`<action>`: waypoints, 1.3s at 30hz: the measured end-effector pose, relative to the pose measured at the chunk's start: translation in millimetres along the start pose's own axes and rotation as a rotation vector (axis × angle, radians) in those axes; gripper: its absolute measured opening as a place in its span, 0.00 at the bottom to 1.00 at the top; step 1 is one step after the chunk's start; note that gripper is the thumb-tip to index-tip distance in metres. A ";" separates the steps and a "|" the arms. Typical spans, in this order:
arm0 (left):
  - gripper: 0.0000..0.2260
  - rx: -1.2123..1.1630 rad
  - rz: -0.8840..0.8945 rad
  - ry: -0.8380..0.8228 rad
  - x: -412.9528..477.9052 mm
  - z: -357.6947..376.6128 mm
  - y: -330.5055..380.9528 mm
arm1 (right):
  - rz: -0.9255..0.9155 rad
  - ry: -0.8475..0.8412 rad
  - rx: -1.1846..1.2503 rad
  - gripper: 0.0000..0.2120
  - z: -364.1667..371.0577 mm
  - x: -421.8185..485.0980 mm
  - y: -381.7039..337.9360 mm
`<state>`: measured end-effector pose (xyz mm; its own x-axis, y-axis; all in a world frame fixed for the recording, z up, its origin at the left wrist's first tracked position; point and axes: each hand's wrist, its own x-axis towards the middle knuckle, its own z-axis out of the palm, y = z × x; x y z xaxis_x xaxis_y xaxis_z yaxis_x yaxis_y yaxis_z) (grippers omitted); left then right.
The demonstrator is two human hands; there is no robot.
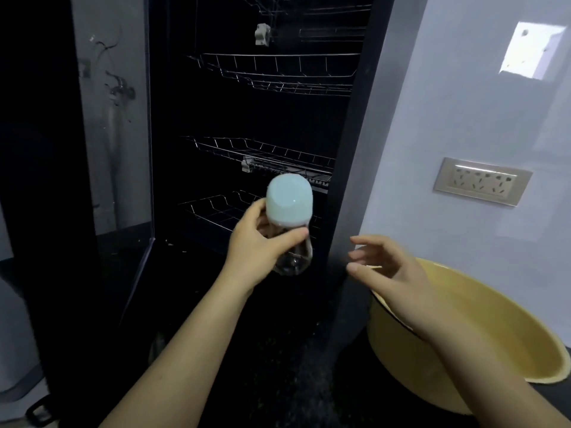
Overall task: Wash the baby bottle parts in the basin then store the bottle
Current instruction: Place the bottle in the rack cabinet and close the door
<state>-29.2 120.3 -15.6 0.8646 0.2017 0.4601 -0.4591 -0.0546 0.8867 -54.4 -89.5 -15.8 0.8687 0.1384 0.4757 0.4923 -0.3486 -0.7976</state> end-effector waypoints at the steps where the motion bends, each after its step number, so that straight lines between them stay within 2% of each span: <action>1: 0.29 0.010 -0.003 0.025 6.4 -0.3 -0.8 | 0.002 0.007 -0.020 0.12 -6.8 1.8 2.2; 5: 0.29 0.076 -0.010 0.084 31.7 2.0 -9.1 | 0.036 -0.006 -0.130 0.06 -26.8 7.5 10.4; 10: 0.27 0.046 -0.047 0.209 61.4 8.3 -23.3 | 0.083 0.059 -0.122 0.05 -35.8 7.4 19.4; 14: 0.28 0.050 -0.098 0.214 79.4 15.1 -38.8 | 0.098 0.094 -0.095 0.05 -38.4 5.5 20.0; 27: 0.27 0.173 -0.170 -0.021 129.9 38.2 -80.9 | 0.095 0.098 -0.059 0.06 -40.0 3.9 21.9; 39: 0.27 0.174 -0.195 -0.176 147.6 45.1 -94.3 | 0.131 0.107 -0.103 0.07 -39.8 2.6 19.0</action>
<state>150.9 111.1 -29.2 0.9619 0.0534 0.2683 -0.2528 -0.2010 0.9464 -45.0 -132.7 -15.0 0.9113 -0.0119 0.4117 0.3626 -0.4506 -0.8158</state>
